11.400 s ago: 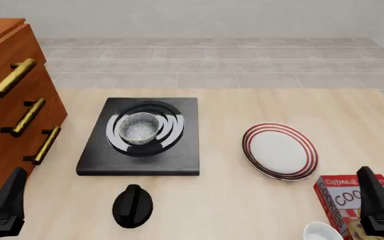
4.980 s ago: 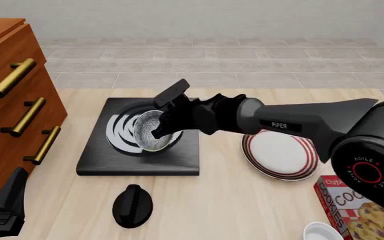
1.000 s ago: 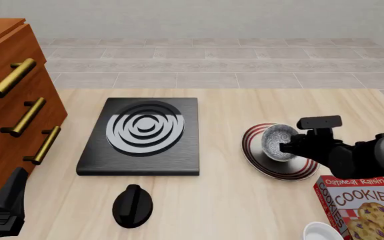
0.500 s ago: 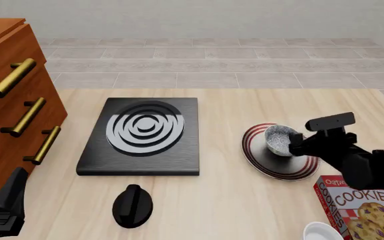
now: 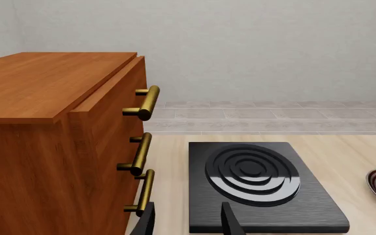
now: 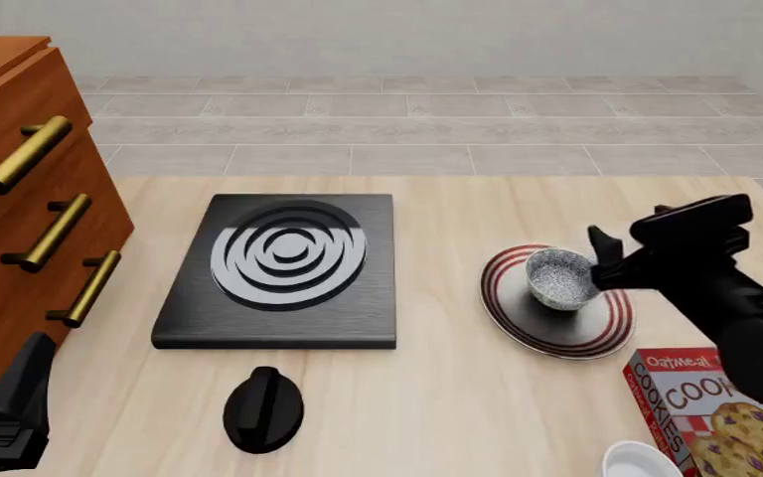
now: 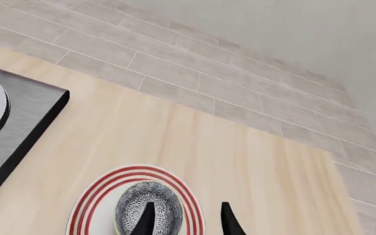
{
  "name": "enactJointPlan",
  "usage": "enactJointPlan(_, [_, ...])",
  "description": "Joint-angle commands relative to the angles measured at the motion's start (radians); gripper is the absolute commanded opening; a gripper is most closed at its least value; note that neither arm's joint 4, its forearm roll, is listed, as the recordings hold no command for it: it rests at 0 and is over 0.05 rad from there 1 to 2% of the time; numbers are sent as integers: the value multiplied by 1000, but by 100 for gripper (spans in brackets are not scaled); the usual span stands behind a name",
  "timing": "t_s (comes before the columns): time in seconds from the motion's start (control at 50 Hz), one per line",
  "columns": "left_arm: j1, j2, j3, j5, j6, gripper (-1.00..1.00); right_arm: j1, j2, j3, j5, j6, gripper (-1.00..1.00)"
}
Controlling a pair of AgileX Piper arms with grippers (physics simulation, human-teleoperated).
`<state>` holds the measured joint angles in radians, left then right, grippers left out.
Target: Pick the akita bowl on the stove and place it on the plate.
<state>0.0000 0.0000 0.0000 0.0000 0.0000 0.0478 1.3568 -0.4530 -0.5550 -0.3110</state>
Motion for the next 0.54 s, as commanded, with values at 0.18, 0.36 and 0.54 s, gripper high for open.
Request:
enactJointPlan(0.18, [0, 0, 0, 0, 0, 100, 16, -140, 86, -37, -29, 100])
enactJointPlan(0.36, [0, 0, 0, 0, 0, 100, 35, -240, 184, -152, -73, 100])
enactJointPlan(0.54, [0, 0, 0, 0, 0, 100, 37, -366, 280, -225, -92, 100])
